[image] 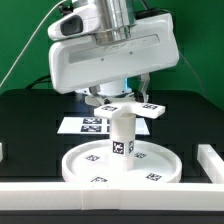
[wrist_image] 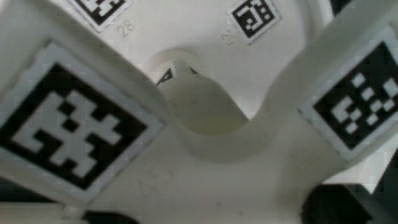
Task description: Assemble round table
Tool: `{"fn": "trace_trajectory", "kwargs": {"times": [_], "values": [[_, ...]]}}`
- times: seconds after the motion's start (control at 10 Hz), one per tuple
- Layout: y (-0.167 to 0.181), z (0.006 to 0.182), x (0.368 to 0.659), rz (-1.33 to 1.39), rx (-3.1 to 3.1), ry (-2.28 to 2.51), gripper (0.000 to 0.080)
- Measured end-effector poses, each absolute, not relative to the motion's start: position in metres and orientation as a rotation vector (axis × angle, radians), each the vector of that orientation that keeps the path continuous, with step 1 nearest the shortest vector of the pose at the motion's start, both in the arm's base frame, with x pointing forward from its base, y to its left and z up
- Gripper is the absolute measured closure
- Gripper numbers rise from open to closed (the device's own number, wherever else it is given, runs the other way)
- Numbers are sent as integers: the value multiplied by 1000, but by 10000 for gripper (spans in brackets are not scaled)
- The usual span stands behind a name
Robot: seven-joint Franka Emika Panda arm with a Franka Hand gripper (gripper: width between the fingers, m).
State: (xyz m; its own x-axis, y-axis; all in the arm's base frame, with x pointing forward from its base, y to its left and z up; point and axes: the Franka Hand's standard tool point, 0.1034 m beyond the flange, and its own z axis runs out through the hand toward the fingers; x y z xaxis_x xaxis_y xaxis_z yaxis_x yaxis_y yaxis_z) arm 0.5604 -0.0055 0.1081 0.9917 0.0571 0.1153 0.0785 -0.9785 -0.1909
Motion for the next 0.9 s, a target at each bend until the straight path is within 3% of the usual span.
{"fn": "trace_trajectory", "kwargs": {"times": [0.9], "values": [[-2, 109, 564, -118, -2774, 821, 347]]}}
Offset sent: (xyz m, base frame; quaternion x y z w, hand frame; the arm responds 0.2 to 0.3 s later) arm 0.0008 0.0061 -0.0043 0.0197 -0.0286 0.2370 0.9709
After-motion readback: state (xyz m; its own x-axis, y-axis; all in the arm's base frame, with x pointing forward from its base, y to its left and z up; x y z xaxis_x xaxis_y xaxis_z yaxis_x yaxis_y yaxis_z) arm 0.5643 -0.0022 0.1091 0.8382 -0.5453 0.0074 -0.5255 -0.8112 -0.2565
